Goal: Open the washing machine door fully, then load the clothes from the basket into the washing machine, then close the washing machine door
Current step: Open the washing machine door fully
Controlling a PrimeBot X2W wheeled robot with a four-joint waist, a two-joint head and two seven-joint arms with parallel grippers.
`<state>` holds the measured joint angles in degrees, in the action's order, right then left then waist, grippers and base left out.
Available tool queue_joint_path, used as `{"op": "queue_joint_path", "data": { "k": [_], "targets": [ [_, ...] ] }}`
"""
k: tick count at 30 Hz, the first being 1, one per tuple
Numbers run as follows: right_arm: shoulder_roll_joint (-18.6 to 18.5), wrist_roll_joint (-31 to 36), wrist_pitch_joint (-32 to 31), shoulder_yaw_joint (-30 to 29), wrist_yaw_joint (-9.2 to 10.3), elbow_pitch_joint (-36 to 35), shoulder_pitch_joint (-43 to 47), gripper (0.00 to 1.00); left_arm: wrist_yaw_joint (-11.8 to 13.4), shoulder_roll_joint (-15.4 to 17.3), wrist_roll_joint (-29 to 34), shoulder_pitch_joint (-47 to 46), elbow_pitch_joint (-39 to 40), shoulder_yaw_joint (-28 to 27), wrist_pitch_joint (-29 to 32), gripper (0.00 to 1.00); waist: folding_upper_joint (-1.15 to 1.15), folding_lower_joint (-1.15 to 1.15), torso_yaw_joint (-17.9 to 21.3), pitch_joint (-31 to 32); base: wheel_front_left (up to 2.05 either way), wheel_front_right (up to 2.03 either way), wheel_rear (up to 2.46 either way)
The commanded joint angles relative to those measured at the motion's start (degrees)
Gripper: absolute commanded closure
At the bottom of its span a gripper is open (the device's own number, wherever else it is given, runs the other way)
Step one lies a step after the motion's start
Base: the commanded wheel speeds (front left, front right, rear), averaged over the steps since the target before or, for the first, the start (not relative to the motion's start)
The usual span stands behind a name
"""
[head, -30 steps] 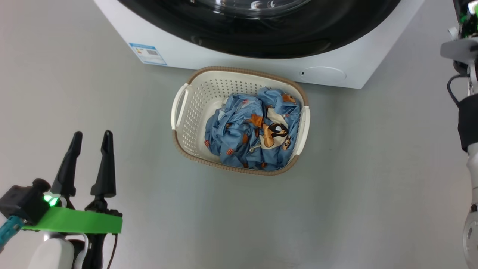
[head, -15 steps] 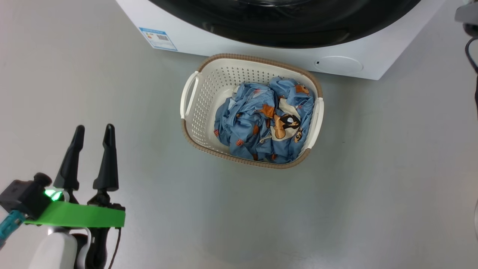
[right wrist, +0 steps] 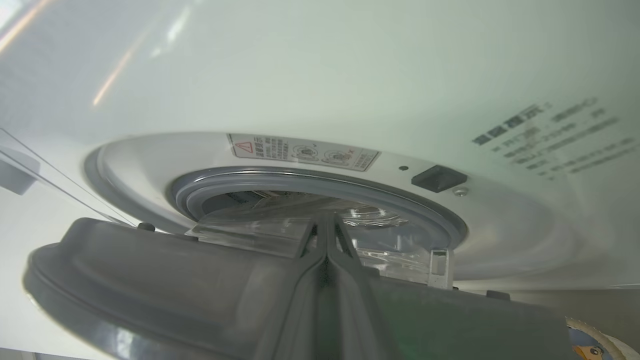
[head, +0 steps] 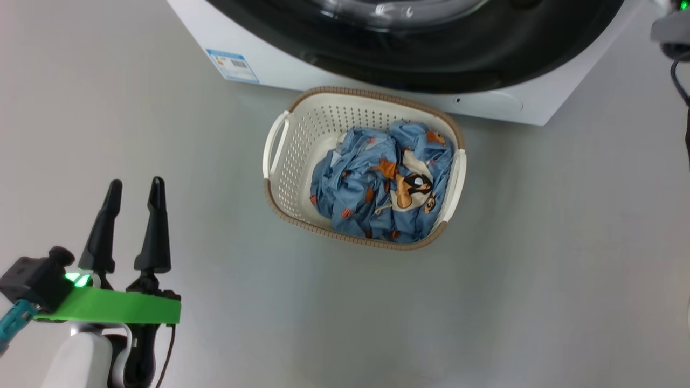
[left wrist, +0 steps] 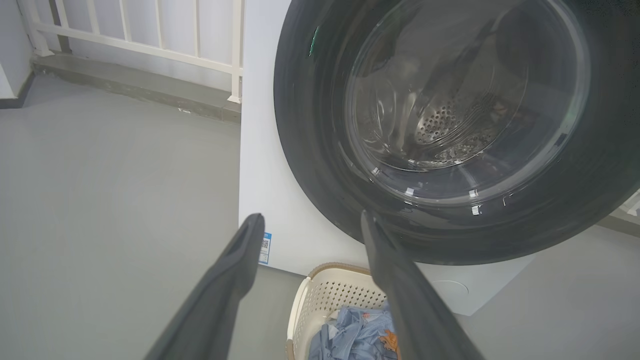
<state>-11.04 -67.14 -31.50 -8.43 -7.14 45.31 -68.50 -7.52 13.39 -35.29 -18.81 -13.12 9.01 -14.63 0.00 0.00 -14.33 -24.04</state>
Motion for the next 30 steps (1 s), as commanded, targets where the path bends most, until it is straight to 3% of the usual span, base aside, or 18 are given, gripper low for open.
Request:
{"op": "queue_joint_path", "data": {
  "k": [1,15,30],
  "targets": [
    [2.83,-0.35,-2.43,2.09,-0.35,-1.68,1.91,1.00,0.03,1.91,0.40,-0.11,0.84,-2.41,-0.37,0.00,0.00,0.00,0.67,1.80,0.00,0.00,0.00],
    [4.89,-4.66,-9.39,4.87,-0.35,-7.07,15.40,1.00,0.03,1.37,2.36,3.38,-0.72,-2.38,-0.37,0.00,0.00,0.00,2.04,9.94,0.00,0.00,0.00],
    [5.83,-9.50,-14.74,7.69,-0.35,-14.85,29.67,1.00,0.03,0.31,4.99,8.22,-2.57,-3.44,-0.37,0.00,0.00,0.00,-1.99,18.20,0.00,0.00,0.00]
  ]
}}
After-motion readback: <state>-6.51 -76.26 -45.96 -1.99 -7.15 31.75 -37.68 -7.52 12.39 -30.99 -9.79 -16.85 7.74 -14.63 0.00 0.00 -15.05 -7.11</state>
